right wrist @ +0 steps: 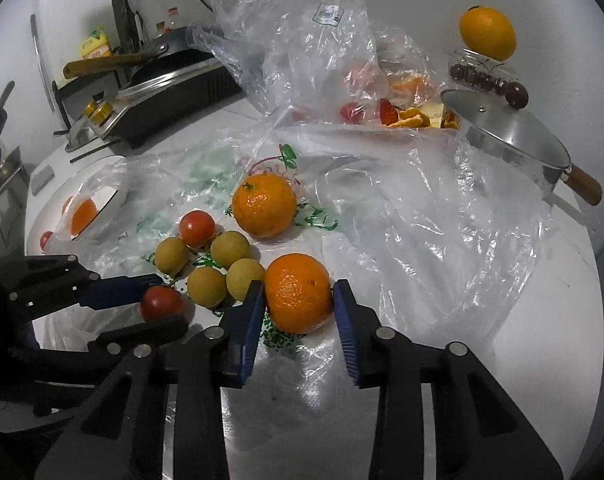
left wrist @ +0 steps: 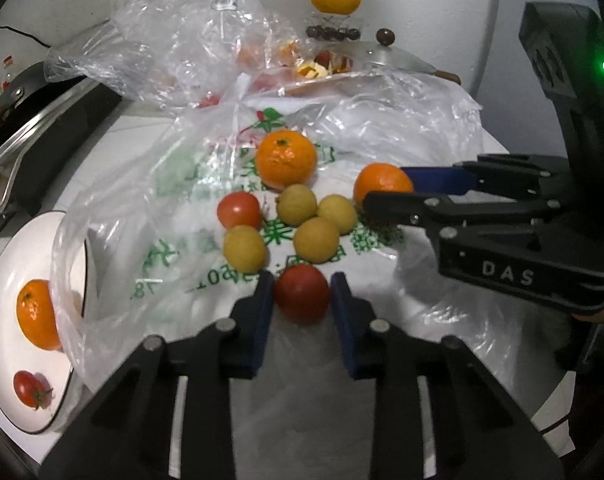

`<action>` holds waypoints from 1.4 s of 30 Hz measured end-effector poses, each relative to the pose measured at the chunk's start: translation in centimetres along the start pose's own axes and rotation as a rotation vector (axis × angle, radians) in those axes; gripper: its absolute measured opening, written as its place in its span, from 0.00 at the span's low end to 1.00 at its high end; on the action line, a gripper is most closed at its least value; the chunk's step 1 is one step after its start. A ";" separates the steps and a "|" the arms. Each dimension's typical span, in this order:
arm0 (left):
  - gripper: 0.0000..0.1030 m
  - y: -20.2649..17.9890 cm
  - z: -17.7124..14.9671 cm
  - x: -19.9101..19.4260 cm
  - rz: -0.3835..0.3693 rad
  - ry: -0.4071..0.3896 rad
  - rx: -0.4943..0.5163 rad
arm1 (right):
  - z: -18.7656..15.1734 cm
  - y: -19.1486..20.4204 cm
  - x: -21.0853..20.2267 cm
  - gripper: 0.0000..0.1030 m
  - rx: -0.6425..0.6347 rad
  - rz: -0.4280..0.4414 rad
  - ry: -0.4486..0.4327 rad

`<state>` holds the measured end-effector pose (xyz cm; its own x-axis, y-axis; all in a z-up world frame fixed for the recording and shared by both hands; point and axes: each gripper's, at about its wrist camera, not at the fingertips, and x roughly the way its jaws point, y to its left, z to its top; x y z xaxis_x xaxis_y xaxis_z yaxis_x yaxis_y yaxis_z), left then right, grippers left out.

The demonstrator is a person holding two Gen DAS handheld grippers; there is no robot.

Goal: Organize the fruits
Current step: 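Grasp another red tomato with the left gripper while the right gripper grasps an orange, then carry the tomato and orange over the white plate with both grippers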

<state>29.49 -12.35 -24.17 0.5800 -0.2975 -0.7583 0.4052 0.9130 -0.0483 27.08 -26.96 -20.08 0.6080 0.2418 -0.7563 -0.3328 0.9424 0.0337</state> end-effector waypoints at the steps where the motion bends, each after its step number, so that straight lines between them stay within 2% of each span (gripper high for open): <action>1: 0.28 0.0 -0.1 -0.1 -0.004 0.000 0.002 | 0.0 0.0 0.0 0.35 0.000 0.001 0.000; 14: 0.28 0.1 -0.4 -3.4 0.013 -0.070 -0.018 | 0.1 1.7 -2.8 0.35 -0.026 -0.016 -0.047; 24: 0.28 1.8 -1.1 -7.2 0.041 -0.146 -0.067 | 0.5 4.2 -5.1 0.35 -0.061 -0.011 -0.090; 42: 0.28 6.9 -3.6 -12.9 0.157 -0.246 -0.171 | 2.4 10.9 -6.1 0.35 -0.159 0.044 -0.131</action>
<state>22.26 -1.22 -17.08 0.7876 -0.1887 -0.5866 0.1849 0.9805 -0.0673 21.54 -17.62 -13.53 0.6753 0.3195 -0.6648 -0.4646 0.8843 -0.0469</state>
